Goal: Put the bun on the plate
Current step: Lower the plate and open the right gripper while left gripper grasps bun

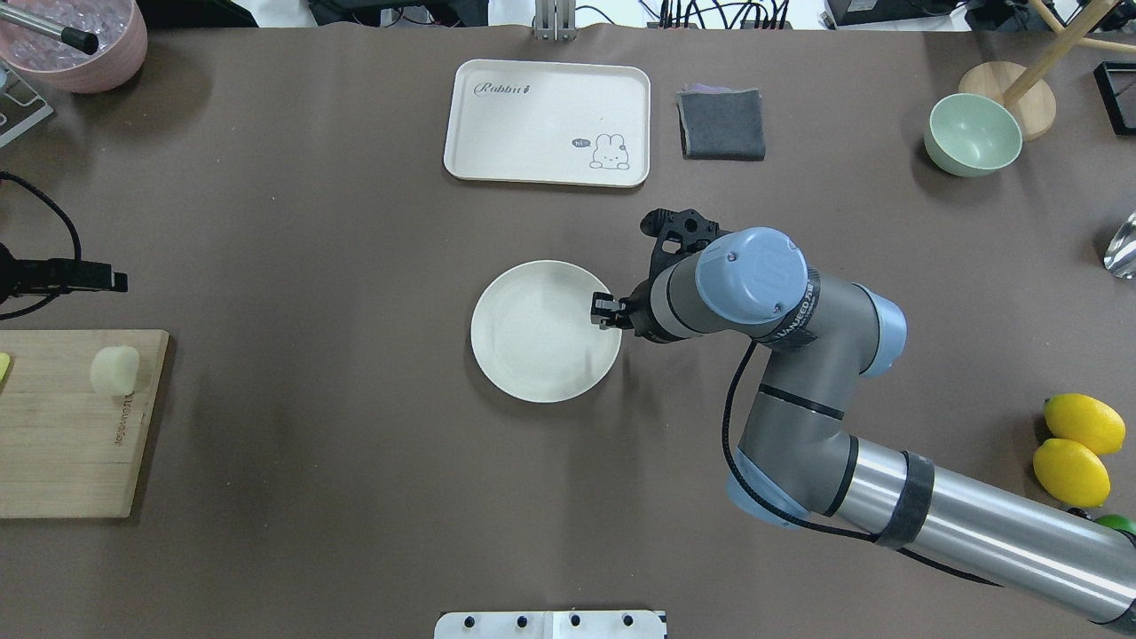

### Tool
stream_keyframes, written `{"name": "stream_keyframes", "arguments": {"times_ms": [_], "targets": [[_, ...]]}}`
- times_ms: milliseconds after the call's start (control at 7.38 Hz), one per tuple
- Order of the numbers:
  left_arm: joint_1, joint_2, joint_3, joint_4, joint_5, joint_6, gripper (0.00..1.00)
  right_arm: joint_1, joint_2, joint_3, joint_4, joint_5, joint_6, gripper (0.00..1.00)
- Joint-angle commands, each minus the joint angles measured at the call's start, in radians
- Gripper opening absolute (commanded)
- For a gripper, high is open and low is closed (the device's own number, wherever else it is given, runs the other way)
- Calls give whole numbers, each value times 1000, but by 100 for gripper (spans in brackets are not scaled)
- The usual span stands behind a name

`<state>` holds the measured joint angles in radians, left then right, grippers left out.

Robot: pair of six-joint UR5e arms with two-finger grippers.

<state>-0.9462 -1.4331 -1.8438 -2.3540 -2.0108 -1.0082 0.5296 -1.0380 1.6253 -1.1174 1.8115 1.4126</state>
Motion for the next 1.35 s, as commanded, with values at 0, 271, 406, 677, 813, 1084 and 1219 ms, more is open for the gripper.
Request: {"name": "stream_keyframes", "arguments": {"times_ms": [0,271,406,677,813,1084,1219], "targets": [[75,34,0,-1,96,0,97,97,1,25,-21,122,-1,100],[119,92,0,-28,134,8,97,160,1,74,-87,179,-14,100],[154,98,3,-36,148,6,97,190,1,74,-88,199,-15,100],[188,97,6,-37,150,2,92,237,-7,76,-88,258,-21,100],[190,97,8,-37,150,2,85,256,-14,74,-93,267,-41,100],[193,97,14,-37,149,5,85,264,-11,76,-113,264,-60,100],[196,97,14,-37,149,5,80,265,-16,74,-113,258,-60,100]]}}
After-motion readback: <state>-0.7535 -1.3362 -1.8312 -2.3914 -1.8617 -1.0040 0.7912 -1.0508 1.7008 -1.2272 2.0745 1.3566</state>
